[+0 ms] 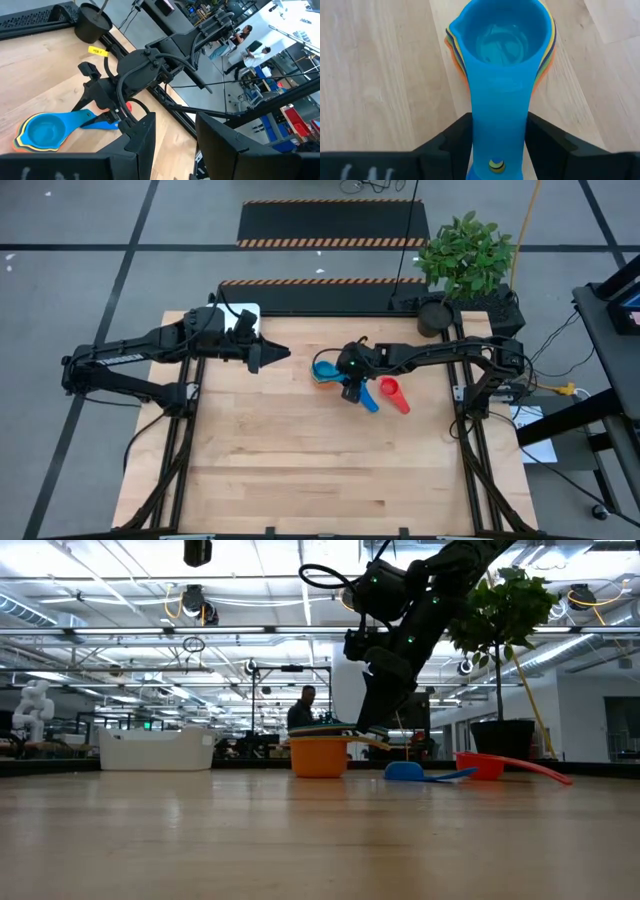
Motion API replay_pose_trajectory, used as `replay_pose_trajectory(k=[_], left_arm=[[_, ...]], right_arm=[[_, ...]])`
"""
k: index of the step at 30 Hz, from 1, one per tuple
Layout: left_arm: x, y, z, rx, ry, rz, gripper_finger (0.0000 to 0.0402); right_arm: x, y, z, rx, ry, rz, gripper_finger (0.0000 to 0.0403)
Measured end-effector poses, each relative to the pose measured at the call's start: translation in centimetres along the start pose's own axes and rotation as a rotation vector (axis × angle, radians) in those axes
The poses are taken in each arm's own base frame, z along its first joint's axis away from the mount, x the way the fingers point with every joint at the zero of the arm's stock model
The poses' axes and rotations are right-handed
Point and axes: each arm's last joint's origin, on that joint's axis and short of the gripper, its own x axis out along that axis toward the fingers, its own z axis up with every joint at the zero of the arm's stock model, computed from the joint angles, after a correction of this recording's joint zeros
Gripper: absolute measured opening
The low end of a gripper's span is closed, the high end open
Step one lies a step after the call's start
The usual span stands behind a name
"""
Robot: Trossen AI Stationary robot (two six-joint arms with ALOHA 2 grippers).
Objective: Nest measuring cups in basket
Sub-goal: Stack the light blue measuring cup into the yellow measuring cup, then stack the red measuring cup into the light blue measuring cup
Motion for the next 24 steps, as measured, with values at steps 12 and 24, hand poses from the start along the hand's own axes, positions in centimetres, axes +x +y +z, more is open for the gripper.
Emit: replay_pose_trajectory(k=[12,24], left_arm=[[0.0,0.0,0.0,0.001,-0.001,-0.001,0.014],[0.0,-0.4,-0.3,0.006,0.014,-0.016,0.014]], right_arm=[[-0.3,0.0,0.1,0.015,-0.007,-0.002,0.0207],[-4.3,0.0,-1.0,0.27,0.072,-0.089,0.0253]])
